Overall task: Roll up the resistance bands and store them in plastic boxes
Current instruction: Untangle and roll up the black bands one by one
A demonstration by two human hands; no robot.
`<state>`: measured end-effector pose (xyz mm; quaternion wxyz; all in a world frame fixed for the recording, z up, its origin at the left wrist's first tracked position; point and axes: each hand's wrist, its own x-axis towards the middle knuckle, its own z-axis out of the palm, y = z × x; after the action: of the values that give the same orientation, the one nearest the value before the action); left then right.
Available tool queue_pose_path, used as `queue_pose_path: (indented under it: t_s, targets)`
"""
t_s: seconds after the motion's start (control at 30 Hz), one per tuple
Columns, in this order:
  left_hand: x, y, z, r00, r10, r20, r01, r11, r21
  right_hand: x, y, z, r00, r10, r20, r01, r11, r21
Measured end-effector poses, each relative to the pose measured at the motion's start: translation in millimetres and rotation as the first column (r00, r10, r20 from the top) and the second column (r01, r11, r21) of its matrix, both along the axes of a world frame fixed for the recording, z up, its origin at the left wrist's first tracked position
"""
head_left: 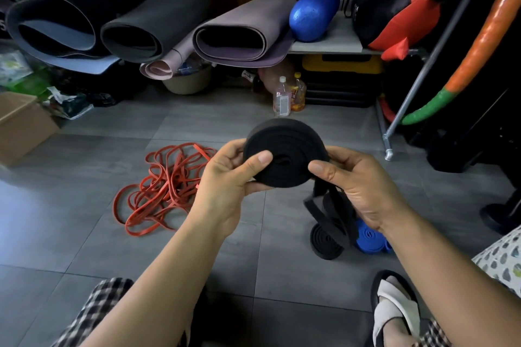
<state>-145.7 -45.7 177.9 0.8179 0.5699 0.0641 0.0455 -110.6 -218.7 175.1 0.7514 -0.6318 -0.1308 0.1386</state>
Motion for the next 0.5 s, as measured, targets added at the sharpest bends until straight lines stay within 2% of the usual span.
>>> queue_pose_path:
  t_s: [0.2,0.33,0.37,0.4,0.43,0.5]
  targets:
    - [-4,-20,-11,0.996,0.042,-0.080,-0.063,0.961,-0.270,-2,9,-6,0.999,-0.046,0.009,0.044,0.992,0.122]
    - [-8,-19,-19,0.991,-0.018,-0.134,-0.021,0.958,-0.285,-3,7,-8,0.998,-0.052,0.034,0.051,0.999,0.013]
    - [-8,-15,-21,0.986,-0.067,-0.154,0.029,0.971,-0.238,-3,5,-8,0.997,-0.048,0.055,0.050,0.998,-0.029]
    - [-7,-10,-21,0.980,-0.108,-0.169,0.090,0.990,-0.111,-3,2,-7,0.996,-0.042,0.076,0.048,0.996,-0.080]
    - [-6,-2,-21,0.976,-0.129,-0.174,0.145,0.986,0.086,-2,-1,-7,0.994,-0.032,0.103,0.047,0.987,-0.151]
    - [-2,11,-21,0.975,-0.175,-0.134,0.216,0.882,0.419,-3,-5,-7,0.983,0.042,0.181,0.025,0.937,-0.349]
